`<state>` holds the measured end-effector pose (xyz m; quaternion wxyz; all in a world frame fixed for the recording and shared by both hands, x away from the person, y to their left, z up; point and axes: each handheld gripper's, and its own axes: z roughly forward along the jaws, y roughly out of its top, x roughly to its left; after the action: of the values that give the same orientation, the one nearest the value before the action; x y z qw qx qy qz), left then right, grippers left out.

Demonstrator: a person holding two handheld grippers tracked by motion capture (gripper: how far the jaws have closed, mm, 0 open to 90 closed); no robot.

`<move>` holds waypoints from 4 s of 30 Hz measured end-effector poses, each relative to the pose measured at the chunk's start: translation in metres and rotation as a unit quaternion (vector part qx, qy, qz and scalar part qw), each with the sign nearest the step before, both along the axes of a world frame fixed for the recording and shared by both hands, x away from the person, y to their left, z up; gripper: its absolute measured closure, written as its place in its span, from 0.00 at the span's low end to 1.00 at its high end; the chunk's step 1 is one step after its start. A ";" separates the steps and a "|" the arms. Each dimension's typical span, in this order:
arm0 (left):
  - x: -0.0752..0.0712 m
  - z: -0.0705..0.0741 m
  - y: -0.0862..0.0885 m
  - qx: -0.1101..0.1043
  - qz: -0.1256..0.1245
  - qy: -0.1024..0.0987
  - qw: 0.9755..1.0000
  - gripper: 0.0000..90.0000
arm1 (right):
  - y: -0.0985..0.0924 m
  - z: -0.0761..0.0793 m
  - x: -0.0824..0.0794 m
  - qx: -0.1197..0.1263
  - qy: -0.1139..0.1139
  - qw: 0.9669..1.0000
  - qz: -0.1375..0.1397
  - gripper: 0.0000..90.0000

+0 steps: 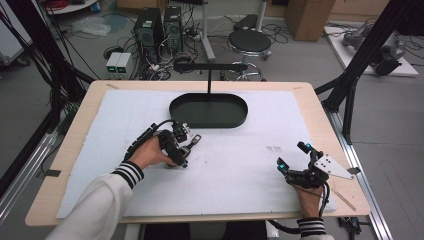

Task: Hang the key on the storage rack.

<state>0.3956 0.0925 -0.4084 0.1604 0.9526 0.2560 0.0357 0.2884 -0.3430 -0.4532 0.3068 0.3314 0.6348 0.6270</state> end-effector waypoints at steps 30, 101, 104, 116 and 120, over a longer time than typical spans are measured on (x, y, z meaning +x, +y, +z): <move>0.004 0.000 0.000 0.021 0.010 0.003 1.000 0.53 | 0.000 0.000 0.000 -0.003 -0.002 1.000 0.000 0.01; 0.073 0.145 0.055 -0.200 0.155 -0.195 0.948 0.54 | 0.000 0.000 0.000 -0.001 -0.002 1.000 0.000 0.00; 0.076 0.146 0.051 -0.202 0.156 -0.203 0.945 0.54 | 0.000 0.000 0.000 0.000 -0.001 1.000 0.000 0.01; 0.084 0.144 0.057 -0.210 0.175 -0.216 0.937 0.54 | 0.000 0.000 0.000 0.001 0.000 1.000 0.001 0.00; 0.086 0.143 0.058 -0.217 0.177 -0.219 0.934 0.54 | 0.000 0.000 0.000 0.002 -0.002 1.000 0.001 0.01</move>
<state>0.4815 0.1508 -0.2650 0.4066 0.8021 0.3809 0.2151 0.2886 -0.3431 -0.4532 0.3065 0.3299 0.6337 0.6290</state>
